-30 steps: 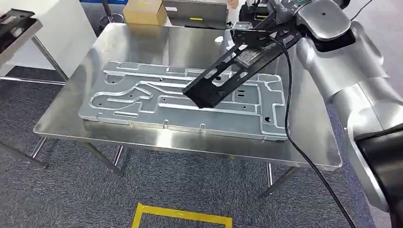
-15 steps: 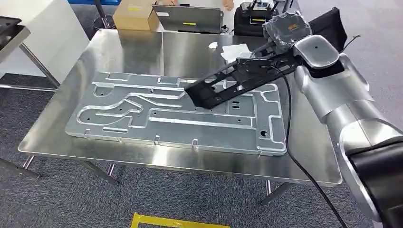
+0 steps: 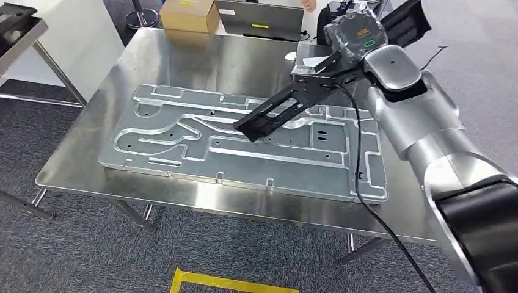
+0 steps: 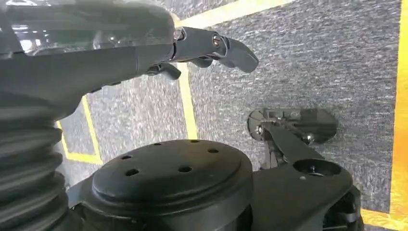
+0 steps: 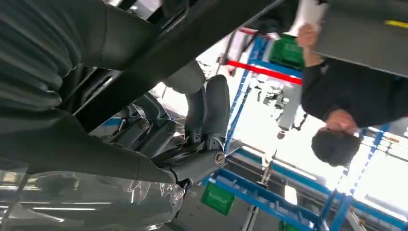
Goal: Take the parts from the cabinet and place them on the table.
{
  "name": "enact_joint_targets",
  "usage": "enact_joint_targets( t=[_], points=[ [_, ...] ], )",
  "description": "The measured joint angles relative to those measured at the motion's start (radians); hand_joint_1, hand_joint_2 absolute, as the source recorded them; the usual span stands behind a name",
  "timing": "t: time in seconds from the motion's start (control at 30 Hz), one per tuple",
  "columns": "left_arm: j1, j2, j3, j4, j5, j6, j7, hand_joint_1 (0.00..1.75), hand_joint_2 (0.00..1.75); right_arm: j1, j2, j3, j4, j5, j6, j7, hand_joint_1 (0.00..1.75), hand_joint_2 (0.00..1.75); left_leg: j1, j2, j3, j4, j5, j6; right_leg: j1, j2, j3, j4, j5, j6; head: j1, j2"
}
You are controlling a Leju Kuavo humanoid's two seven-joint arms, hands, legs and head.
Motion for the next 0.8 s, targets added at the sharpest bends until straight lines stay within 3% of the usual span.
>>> enact_joint_targets(
  t=[0.13, 0.3, 0.5, 0.6, 0.8],
  points=[
    [-0.001, 0.0, -0.001, 0.0, -0.001, 0.0, 0.0, 0.0, 1.75, 0.003, 0.007, 0.0, 0.0, 0.0, -0.002, 0.003, 1.75, 1.75, -0.001, 0.001, 0.0, 0.001, 0.0, 0.001, 0.0, 0.0, 0.0, -0.002, 0.0, 0.0, 0.0, 0.0],
    [-0.013, 0.009, -0.02, 0.0, -0.016, -0.005, 0.029, 0.0, 1.75, 0.076, 0.124, 0.011, -0.006, -0.073, 0.027, 0.048, 1.75, 1.75, -0.004, 0.008, 0.001, 0.003, -0.001, 0.007, -0.003, 0.0, -0.001, -0.003, -0.005, 0.007, 0.0, 0.0],
    [-0.02, 0.013, -0.03, 0.0, -0.005, -0.005, 0.037, 0.0, 1.75, 0.117, 0.168, 0.114, -0.046, -0.219, 0.053, 0.088, 1.75, 1.75, -0.004, 0.008, 0.002, 0.003, 0.001, 0.006, -0.002, -0.001, -0.004, 0.004, -0.005, 0.008, 0.0, 0.0],
    [-0.022, 0.016, -0.025, 0.0, 0.027, -0.017, 0.018, 0.0, 1.75, 0.119, 0.174, 0.162, -0.045, -0.237, 0.051, 0.076, 1.75, 1.75, -0.004, 0.008, 0.002, 0.003, 0.002, 0.004, -0.002, -0.001, -0.005, 0.005, -0.005, 0.007, 0.0, 0.0],
    [-0.022, 0.026, 0.0, 0.0, 0.076, -0.036, -0.072, 0.0, 1.75, 0.13, 0.177, 0.217, -0.044, -0.249, 0.019, 0.007, 1.75, 1.75, -0.004, 0.008, 0.002, 0.003, 0.003, 0.003, -0.002, 0.0, -0.006, 0.008, -0.005, 0.007, 0.0, 0.0]
  ],
)
